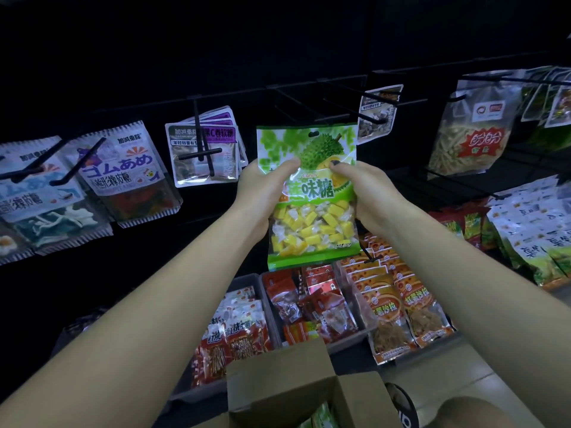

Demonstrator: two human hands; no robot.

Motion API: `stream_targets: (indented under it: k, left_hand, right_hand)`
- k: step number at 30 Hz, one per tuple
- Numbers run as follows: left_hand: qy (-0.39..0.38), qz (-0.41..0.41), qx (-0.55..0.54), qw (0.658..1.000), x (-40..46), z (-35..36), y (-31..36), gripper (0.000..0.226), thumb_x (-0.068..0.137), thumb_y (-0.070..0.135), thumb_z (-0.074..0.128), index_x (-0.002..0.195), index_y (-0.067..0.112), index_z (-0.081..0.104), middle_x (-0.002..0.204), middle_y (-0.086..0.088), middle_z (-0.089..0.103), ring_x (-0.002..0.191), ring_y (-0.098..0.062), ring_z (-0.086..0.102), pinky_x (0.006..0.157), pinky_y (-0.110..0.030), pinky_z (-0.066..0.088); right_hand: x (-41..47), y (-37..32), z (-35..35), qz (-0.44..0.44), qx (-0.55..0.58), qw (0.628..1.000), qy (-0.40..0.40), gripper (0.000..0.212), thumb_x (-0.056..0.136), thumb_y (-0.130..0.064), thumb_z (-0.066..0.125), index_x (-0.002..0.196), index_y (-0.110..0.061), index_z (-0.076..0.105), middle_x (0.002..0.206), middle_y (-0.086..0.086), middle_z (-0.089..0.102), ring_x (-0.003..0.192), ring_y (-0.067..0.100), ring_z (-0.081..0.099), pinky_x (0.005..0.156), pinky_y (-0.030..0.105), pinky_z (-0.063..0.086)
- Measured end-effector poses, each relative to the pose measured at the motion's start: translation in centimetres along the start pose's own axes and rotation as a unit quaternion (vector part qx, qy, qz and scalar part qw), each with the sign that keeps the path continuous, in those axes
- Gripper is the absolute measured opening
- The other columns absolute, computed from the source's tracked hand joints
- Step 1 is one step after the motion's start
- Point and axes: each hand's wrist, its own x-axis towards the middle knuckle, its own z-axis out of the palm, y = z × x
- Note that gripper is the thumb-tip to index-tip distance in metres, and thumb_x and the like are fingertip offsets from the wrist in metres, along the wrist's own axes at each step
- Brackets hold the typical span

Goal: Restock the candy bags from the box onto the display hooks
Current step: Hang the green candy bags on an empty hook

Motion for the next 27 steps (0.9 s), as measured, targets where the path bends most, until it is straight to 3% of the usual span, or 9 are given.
stream_targets:
  k: [4, 6, 9, 11, 15, 18, 20, 24, 27]
  left_hand:
    - [0.022, 0.029, 0.036, 0.999, 1.5, -0.3, -0.5, 0.073, 0.085, 0.051, 0.073, 0.145, 0.016, 0.052, 0.144, -0.004, 0.06, 0.13, -0.021, 0.058, 0.108, -0.042, 0.049]
    - [0.04, 0.035, 0.057, 0.997, 2.7, -0.4, -1.0, 0.061, 0.092, 0.047, 0.068, 0.138, 0.009, 0.053, 0.135, -0.01, 0.062, 0.12, -0.021, 0.06, 0.102, -0.038, 0.05]
    - [0.066, 0.044, 0.091, 0.993, 4.7, -0.6, -2.0, 0.025, 0.103, 0.033, 0.06, 0.104, 0.009, 0.053, 0.091, -0.005, 0.052, 0.08, -0.015, 0.05, 0.069, -0.028, 0.042]
    - [0.078, 0.044, 0.094, 0.992, 6.2, -0.6, -2.3, 0.025, 0.103, 0.033, 0.057, 0.111, 0.009, 0.055, 0.099, -0.006, 0.057, 0.084, -0.018, 0.056, 0.077, -0.033, 0.051]
    - [0.103, 0.028, 0.148, 0.983, 9.3, 0.0, -2.4, 0.043, 0.108, 0.03, 0.046, 0.14, 0.002, 0.046, 0.115, -0.014, 0.055, 0.087, -0.02, 0.053, 0.077, -0.033, 0.044]
    - [0.113, -0.01, 0.166, 0.98, 11.4, 0.4, -2.3, 0.055, 0.112, 0.03, 0.037, 0.159, 0.003, 0.026, 0.151, -0.015, 0.046, 0.124, -0.028, 0.051, 0.094, -0.033, 0.04]
    - [0.111, -0.019, 0.167, 0.98, 12.6, 0.4, -2.2, 0.056, 0.112, 0.03, 0.034, 0.16, 0.003, 0.021, 0.158, -0.014, 0.04, 0.138, -0.031, 0.045, 0.098, -0.034, 0.037]
    - [0.114, -0.03, 0.176, 0.977, 14.0, 0.1, -2.0, 0.055, 0.113, 0.027, 0.035, 0.159, 0.001, 0.021, 0.157, -0.014, 0.041, 0.138, -0.031, 0.046, 0.105, -0.037, 0.039]
    - [0.113, -0.029, 0.198, 0.973, 13.8, 0.2, -2.3, 0.053, 0.112, 0.026, 0.034, 0.157, 0.0, 0.023, 0.142, -0.008, 0.047, 0.118, -0.026, 0.05, 0.094, -0.037, 0.041]
  right_hand:
    - [2.2, 0.1, 0.7, -0.018, -0.006, 1.0, 0.001, 0.017, 0.097, -0.027, 0.07, 0.108, -0.014, 0.074, 0.107, 0.007, 0.078, 0.104, 0.03, 0.074, 0.091, 0.049, 0.06]
    - [3.3, 0.0, 1.1, -0.023, -0.022, 0.999, 0.006, 0.016, 0.099, -0.027, 0.067, 0.11, -0.016, 0.073, 0.106, 0.005, 0.078, 0.099, 0.026, 0.074, 0.078, 0.039, 0.057]
    - [5.4, 0.0, 1.7, -0.03, -0.044, 0.998, 0.019, 0.022, 0.099, -0.03, 0.066, 0.116, -0.016, 0.072, 0.114, 0.005, 0.077, 0.102, 0.025, 0.074, 0.068, 0.032, 0.055]
    - [7.1, 0.1, 2.3, -0.032, -0.057, 0.998, 0.024, 0.026, 0.098, -0.032, 0.067, 0.116, -0.013, 0.071, 0.117, 0.008, 0.076, 0.105, 0.029, 0.073, 0.065, 0.037, 0.058]
    - [10.8, -0.1, 3.6, -0.024, -0.079, 0.996, 0.035, 0.029, 0.096, -0.032, 0.068, 0.112, -0.008, 0.07, 0.12, 0.014, 0.073, 0.107, 0.035, 0.072, 0.08, 0.05, 0.061]
    - [13.9, 0.1, 4.6, -0.014, -0.097, 0.994, 0.038, 0.026, 0.092, -0.042, 0.069, 0.102, -0.017, 0.07, 0.119, 0.013, 0.073, 0.106, 0.033, 0.071, 0.089, 0.045, 0.06]
    - [15.5, 0.2, 5.1, -0.005, -0.102, 0.994, 0.034, 0.037, 0.089, -0.049, 0.069, 0.111, -0.019, 0.07, 0.124, 0.013, 0.071, 0.106, 0.031, 0.069, 0.087, 0.045, 0.059]
    - [18.2, 0.9, 5.3, 0.0, -0.102, 0.994, 0.034, 0.06, 0.088, -0.05, 0.067, 0.137, -0.015, 0.061, 0.129, 0.01, 0.068, 0.116, 0.034, 0.067, 0.103, 0.054, 0.054]
    - [17.3, 0.8, 5.6, 0.013, -0.106, 0.994, 0.031, 0.078, 0.08, -0.061, 0.07, 0.142, -0.014, 0.057, 0.134, 0.01, 0.066, 0.121, 0.033, 0.065, 0.105, 0.052, 0.053]
